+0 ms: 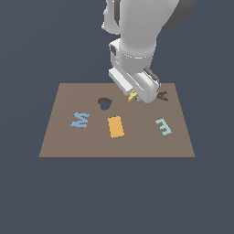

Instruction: Insert a designated object into the corresponding slot on a board.

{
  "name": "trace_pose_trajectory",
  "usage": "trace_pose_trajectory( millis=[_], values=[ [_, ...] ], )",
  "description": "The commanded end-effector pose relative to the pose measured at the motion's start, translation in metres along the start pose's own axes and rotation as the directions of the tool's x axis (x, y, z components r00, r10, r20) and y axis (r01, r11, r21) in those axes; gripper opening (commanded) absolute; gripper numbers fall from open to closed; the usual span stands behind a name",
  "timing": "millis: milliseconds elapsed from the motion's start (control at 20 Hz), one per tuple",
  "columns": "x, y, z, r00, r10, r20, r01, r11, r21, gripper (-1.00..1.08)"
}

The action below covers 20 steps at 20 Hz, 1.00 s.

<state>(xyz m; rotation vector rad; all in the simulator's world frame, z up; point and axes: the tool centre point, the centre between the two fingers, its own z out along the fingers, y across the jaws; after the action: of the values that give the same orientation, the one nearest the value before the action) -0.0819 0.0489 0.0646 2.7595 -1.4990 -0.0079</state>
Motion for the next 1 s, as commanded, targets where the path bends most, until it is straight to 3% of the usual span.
trace_pose_trajectory(
  millis=[0,450,950],
  values=[
    [-0.004,-0.001,0.005,0.999,0.049,-0.002,-0.049,0.999,0.002,1.00],
    [-0.012,-0.004,0.015,0.990,0.144,-0.004,-0.144,0.990,0.004,1.00],
    [-0.013,-0.005,0.015,0.989,0.147,-0.003,-0.147,0.989,0.004,1.00]
  ],
)
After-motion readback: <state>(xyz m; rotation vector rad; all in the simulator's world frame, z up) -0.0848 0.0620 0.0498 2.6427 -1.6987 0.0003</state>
